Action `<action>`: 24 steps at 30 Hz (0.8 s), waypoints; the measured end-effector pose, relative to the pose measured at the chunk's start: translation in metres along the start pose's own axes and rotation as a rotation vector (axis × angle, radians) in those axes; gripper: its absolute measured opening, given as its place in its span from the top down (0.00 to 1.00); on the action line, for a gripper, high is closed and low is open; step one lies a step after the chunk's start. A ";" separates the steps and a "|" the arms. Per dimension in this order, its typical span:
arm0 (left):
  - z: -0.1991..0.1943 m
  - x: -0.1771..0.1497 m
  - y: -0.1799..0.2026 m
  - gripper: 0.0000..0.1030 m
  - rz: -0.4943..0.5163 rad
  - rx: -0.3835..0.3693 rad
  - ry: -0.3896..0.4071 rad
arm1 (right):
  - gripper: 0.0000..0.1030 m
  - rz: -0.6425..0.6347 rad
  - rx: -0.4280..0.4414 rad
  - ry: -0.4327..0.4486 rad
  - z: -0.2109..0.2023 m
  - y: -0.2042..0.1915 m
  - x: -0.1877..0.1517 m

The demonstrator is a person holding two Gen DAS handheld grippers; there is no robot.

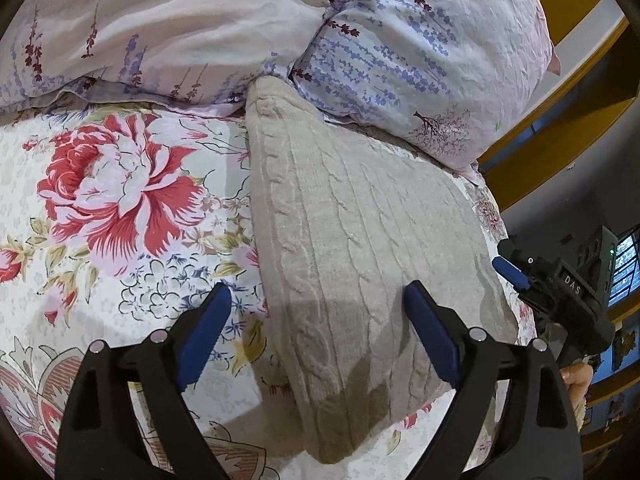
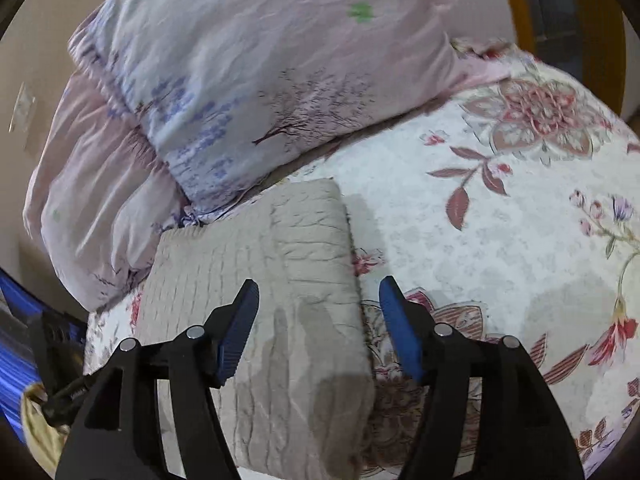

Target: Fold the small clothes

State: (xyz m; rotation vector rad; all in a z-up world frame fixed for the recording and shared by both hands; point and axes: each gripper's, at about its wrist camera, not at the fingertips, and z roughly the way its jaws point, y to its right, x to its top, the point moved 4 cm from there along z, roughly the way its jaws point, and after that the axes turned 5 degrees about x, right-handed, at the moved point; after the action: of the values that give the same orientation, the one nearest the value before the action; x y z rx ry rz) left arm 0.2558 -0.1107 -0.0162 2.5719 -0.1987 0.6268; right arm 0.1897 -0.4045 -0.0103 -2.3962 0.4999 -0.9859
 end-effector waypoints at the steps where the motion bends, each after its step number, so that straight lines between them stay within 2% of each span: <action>1: 0.001 0.000 0.000 0.14 -0.001 -0.003 -0.002 | 0.37 0.013 0.008 -0.007 0.001 0.002 0.001; 14: 0.011 0.009 0.006 0.14 -0.031 -0.078 -0.042 | 0.35 0.131 0.139 -0.130 0.026 0.024 0.006; 19: 0.019 0.014 0.004 0.16 -0.084 -0.155 -0.074 | 0.35 0.165 0.189 -0.204 0.045 0.031 0.010; 24: 0.023 0.020 -0.003 0.17 -0.149 -0.220 -0.087 | 0.36 0.144 0.252 -0.247 0.057 0.025 0.010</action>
State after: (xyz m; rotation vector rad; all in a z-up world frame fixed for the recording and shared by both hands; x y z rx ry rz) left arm 0.2837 -0.1201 -0.0259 2.3763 -0.0978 0.4135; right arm 0.2345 -0.4125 -0.0540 -2.1821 0.4225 -0.6384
